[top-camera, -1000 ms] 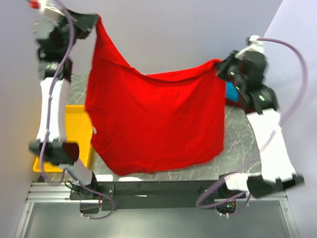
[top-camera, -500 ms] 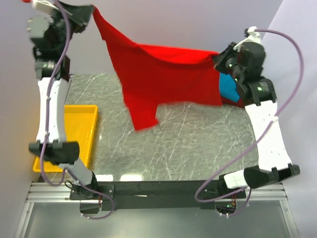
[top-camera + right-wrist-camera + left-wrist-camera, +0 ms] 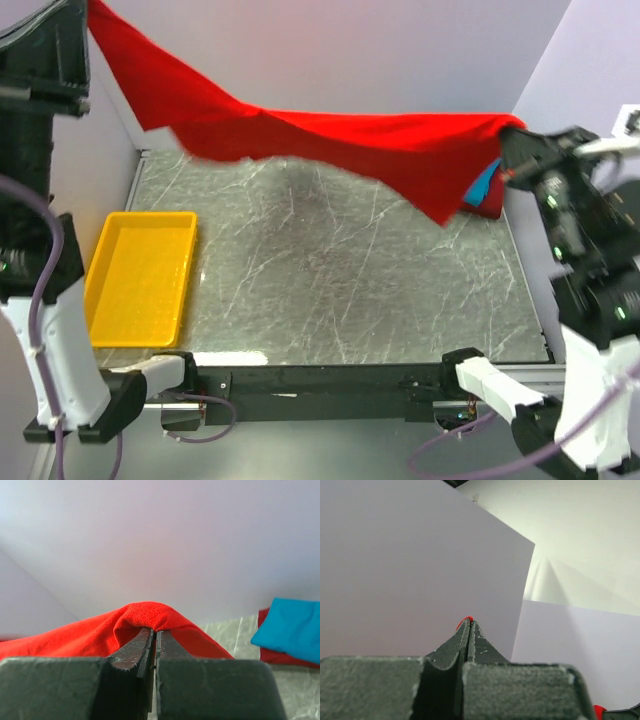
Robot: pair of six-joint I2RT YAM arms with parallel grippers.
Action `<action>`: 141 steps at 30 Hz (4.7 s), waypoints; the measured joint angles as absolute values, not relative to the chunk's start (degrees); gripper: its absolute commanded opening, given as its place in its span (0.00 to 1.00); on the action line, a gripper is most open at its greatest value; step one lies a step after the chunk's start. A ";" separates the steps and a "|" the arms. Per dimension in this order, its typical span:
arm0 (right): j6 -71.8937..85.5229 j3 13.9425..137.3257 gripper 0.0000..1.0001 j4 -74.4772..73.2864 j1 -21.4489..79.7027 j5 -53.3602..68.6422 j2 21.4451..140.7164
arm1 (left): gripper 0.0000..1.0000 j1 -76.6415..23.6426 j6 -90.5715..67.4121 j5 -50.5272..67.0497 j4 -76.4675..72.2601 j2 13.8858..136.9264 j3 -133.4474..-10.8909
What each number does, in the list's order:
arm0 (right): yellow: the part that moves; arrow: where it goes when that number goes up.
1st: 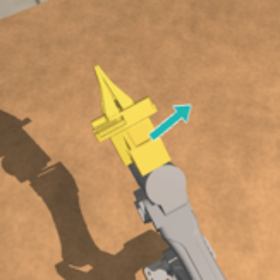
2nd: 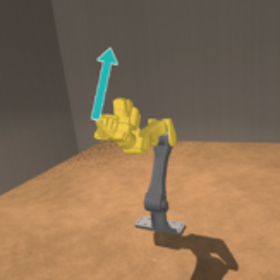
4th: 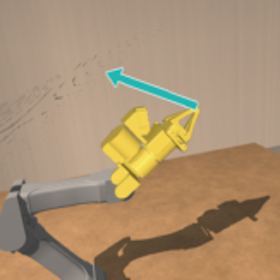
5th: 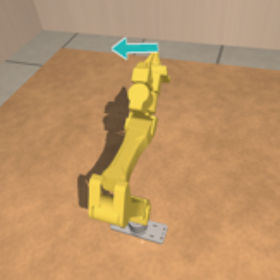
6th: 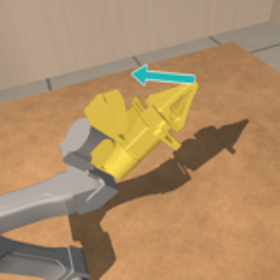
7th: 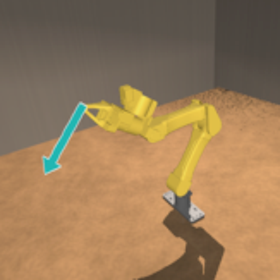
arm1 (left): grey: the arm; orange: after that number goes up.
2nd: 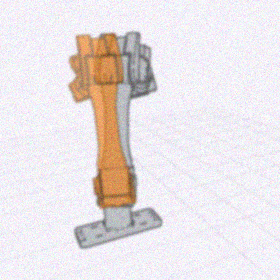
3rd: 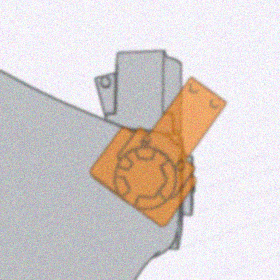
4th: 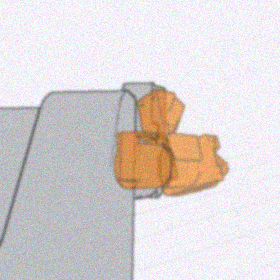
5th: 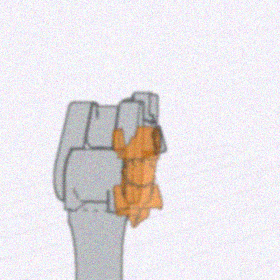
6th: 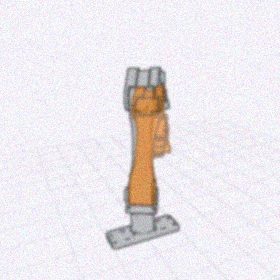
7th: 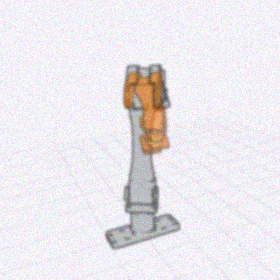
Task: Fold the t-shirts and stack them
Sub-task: Flatten the tshirt out, then fold the tshirt
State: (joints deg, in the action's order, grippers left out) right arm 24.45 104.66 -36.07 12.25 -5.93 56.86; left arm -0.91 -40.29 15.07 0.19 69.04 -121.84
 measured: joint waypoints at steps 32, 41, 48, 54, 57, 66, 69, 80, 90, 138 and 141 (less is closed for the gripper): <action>25.41 76.23 0.00 -25.30 7.60 -19.79 65.19 | 0.48 -5.41 -44.31 25.15 -4.69 112.05 -122.93; 26.70 85.01 0.79 -25.71 0.58 -9.63 99.18 | 1.00 -5.85 -42.59 25.69 10.48 133.40 -119.24; 27.18 82.00 0.84 -27.90 0.93 -5.48 94.41 | 1.00 -6.90 -37.01 25.61 16.99 118.61 -109.67; 28.64 70.65 0.84 -27.70 4.62 -2.92 84.60 | 0.99 -7.77 -33.65 26.39 17.28 101.41 -92.97; 30.20 64.90 0.84 -27.97 8.23 -1.65 81.76 | 0.99 -8.27 -33.06 27.00 17.67 98.85 -84.71; 37.34 48.86 0.83 -26.83 15.77 -0.51 75.81 | 0.99 -9.28 -32.60 26.65 19.62 98.63 -61.76; 39.16 45.65 0.83 -26.17 16.08 -0.51 75.53 | 1.00 -9.32 -32.56 26.65 19.20 98.63 -60.42; 41.12 43.97 0.83 -23.55 16.16 -0.73 80.38 | 1.00 -9.32 -31.38 24.10 17.43 103.04 -62.02; 41.28 51.51 0.83 -24.99 16.01 -2.13 91.88 | 1.00 -9.26 -29.87 23.70 18.76 111.72 -73.47; 30.92 77.87 0.79 -41.15 16.67 1.02 103.42 | 1.00 -9.26 -30.22 24.80 20.49 107.44 -86.24; 33.91 71.20 0.79 -40.23 21.12 0.95 98.15 | 0.99 -9.26 -29.58 24.84 19.90 101.97 -78.15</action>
State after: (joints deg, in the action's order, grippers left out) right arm 33.91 71.20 -40.23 21.12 0.95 98.15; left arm -9.26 -29.58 24.84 19.90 101.97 -78.15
